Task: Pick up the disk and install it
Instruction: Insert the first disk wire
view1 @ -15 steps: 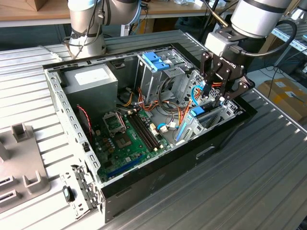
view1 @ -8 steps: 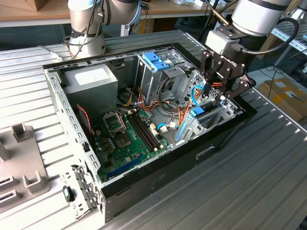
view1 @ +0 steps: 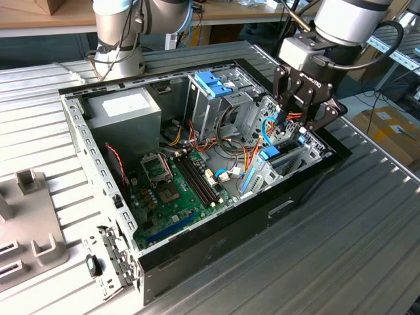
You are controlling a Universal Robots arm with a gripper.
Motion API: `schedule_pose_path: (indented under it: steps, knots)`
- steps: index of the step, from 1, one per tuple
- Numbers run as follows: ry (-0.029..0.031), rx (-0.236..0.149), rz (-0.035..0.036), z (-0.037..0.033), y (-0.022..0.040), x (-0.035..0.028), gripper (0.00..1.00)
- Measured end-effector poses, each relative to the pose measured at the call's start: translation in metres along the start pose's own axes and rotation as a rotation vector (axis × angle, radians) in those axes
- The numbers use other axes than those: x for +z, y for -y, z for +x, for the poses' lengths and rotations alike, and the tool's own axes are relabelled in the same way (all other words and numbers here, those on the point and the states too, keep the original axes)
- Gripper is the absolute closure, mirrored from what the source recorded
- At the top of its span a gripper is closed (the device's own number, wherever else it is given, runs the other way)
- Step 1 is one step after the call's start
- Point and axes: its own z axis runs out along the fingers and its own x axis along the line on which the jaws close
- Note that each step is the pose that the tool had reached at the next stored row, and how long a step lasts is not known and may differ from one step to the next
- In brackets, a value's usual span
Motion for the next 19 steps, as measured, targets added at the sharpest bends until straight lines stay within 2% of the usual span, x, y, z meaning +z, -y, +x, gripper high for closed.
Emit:
schedule_pose_path:
  steps: [2, 5, 7, 9, 13, 17, 18, 19]
  knots:
    - [-0.0002, 0.0, 0.0, -0.0019, 0.0049, 0.0, 0.51]
    - [0.0, 0.0, 0.0001, -0.0034, 0.0085, 0.0002, 0.51]
    - [-0.0001, 0.0, 0.0001, -0.0044, 0.0143, 0.0006, 0.51]
    - [-0.0001, -0.001, 0.0, -0.0053, 0.0152, 0.0038, 0.51]
    - [-0.0076, -0.003, 0.0001, -0.0061, 0.0153, 0.0071, 0.51]
    - [-0.0159, -0.004, 0.0001, -0.0072, 0.0153, 0.0137, 0.51]
    - [-0.0201, -0.004, 0.0001, -0.0078, 0.0153, 0.0143, 0.51]
    - [-0.0202, -0.004, 0.0001, -0.0078, 0.0153, 0.0143, 0.51]
